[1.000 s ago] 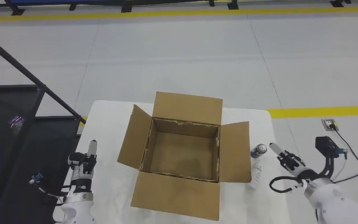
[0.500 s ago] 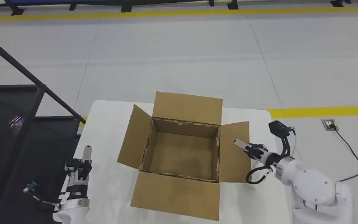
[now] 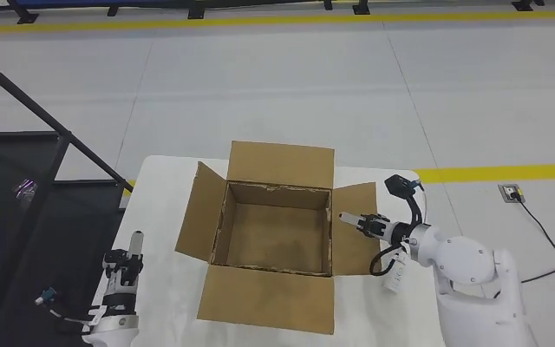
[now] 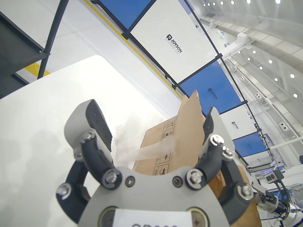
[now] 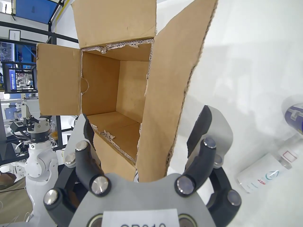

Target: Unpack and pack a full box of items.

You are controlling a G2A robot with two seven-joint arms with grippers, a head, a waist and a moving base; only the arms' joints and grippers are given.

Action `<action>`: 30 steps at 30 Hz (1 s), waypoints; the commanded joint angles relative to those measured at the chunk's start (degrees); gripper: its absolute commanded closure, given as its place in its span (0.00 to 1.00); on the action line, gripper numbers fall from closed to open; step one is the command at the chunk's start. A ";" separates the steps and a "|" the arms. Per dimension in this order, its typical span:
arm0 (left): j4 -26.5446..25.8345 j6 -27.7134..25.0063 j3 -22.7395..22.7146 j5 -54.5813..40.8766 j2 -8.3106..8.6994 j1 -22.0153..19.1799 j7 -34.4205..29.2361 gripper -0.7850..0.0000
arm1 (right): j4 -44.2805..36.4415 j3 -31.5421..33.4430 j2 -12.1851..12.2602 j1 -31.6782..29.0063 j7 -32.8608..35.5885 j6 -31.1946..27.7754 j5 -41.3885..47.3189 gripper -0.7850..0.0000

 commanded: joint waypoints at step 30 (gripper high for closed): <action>-14.78 -17.46 5.99 -4.65 0.17 9.23 -2.86 0.00 | -19.77 4.43 2.22 -13.43 -7.22 6.44 -5.11 0.00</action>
